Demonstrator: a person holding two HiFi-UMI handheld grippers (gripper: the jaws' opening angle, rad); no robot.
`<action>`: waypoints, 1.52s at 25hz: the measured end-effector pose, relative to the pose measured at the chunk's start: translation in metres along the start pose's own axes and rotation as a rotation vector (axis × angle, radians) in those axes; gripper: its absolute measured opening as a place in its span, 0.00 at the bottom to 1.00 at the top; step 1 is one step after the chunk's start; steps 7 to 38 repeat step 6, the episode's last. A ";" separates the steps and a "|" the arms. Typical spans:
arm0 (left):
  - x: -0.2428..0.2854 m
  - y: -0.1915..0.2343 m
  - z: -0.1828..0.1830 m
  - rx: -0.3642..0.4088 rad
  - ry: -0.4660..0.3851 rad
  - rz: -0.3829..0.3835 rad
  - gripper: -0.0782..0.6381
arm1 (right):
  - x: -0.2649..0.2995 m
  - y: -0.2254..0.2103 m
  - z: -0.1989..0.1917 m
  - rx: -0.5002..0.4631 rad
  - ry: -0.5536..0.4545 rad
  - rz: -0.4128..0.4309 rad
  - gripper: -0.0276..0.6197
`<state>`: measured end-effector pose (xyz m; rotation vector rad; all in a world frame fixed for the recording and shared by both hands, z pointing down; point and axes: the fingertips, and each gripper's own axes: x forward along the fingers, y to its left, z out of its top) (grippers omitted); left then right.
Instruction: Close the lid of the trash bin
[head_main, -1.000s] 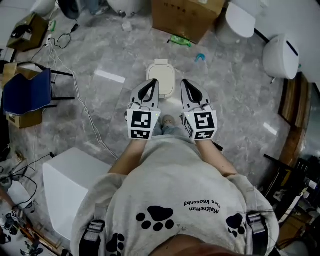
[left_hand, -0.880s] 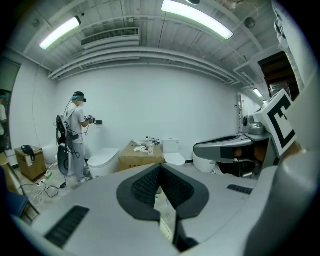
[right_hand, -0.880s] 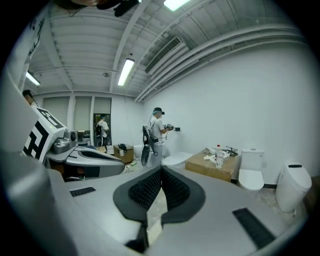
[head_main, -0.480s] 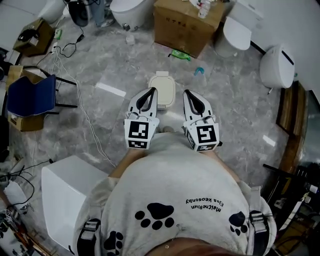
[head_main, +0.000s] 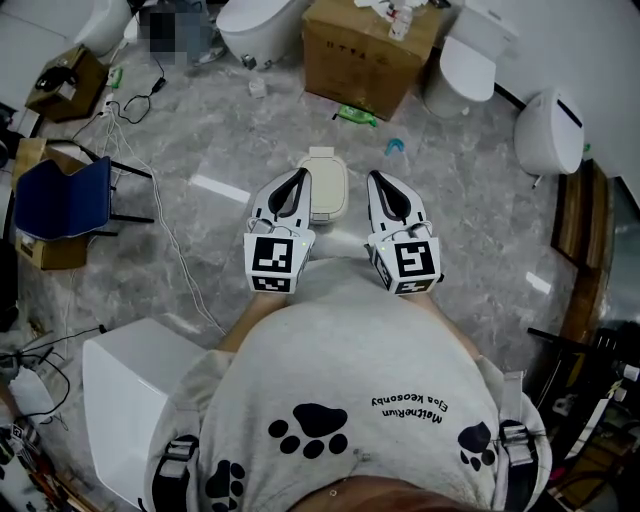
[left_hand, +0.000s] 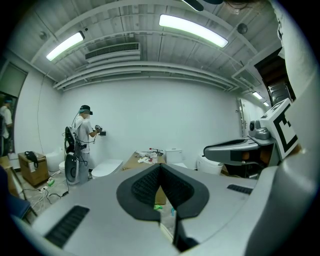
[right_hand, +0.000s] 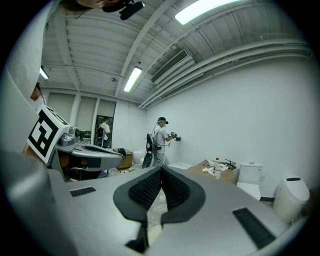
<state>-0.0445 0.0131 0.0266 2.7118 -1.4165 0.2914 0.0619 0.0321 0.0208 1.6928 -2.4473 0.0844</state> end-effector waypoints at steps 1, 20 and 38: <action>0.000 -0.001 0.000 0.000 -0.002 -0.001 0.14 | 0.000 -0.001 0.000 0.002 -0.002 -0.002 0.09; 0.001 -0.003 -0.002 -0.004 -0.006 -0.011 0.14 | 0.000 -0.004 -0.002 0.017 -0.009 -0.010 0.09; 0.001 -0.003 -0.002 -0.004 -0.006 -0.011 0.14 | 0.000 -0.004 -0.002 0.017 -0.009 -0.010 0.09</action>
